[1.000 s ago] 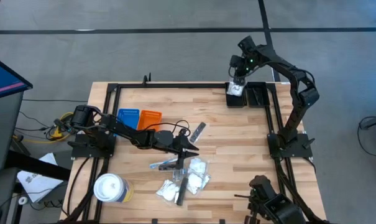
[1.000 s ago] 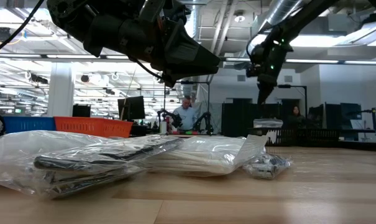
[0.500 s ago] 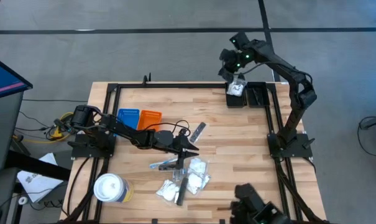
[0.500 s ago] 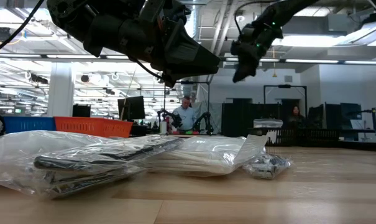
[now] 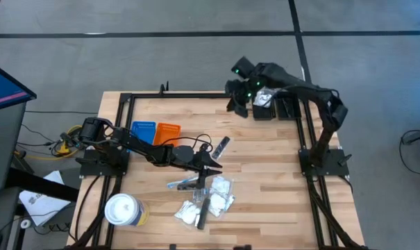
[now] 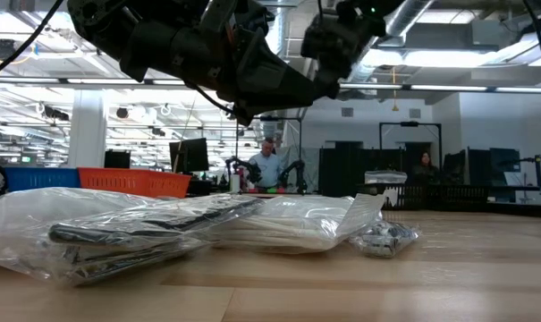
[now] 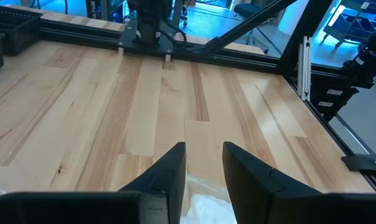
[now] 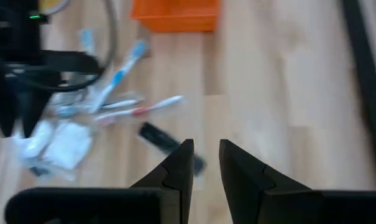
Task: Pick & Place Travel size toiletries
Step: Put the blue toothbrush into the orange bin
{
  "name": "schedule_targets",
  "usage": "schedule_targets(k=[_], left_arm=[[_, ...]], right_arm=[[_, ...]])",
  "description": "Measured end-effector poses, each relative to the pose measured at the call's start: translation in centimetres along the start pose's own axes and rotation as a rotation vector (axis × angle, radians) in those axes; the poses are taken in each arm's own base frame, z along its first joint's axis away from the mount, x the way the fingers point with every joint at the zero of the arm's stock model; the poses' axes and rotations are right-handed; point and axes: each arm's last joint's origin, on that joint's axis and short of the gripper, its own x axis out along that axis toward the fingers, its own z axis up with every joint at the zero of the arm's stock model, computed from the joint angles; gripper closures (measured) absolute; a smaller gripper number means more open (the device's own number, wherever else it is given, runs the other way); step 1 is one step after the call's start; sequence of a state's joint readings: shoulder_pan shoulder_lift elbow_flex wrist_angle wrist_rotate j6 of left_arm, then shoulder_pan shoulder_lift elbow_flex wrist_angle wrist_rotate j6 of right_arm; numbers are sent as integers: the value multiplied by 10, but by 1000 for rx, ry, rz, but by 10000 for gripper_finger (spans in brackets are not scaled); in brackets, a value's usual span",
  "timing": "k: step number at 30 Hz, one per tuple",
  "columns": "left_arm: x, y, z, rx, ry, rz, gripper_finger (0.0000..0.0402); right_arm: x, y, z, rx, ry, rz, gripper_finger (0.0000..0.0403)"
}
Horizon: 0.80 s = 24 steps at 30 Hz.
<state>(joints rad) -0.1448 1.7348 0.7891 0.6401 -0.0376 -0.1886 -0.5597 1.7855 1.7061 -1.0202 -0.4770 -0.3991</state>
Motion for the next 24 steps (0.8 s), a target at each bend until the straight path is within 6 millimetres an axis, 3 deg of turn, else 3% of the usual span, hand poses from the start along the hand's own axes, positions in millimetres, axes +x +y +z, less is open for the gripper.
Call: schedule_targets(k=[5, 10, 16, 24], left_arm=[[0, 0, -2, -4, 23, 3, 302], [0, -5, -4, -4, 36, -9, 302], [-1, -11, -6, 2, 46, -25, 302], [-1, -12, -7, -15, 56, -43, 302]], right_arm=[[23, 37, 4, -34, 62, 100, 331], [38, 75, -2, -94, 39, 319, 331], [37, 121, -27, -198, -83, 569, 331], [45, 174, -73, -318, -340, 683, 331]])
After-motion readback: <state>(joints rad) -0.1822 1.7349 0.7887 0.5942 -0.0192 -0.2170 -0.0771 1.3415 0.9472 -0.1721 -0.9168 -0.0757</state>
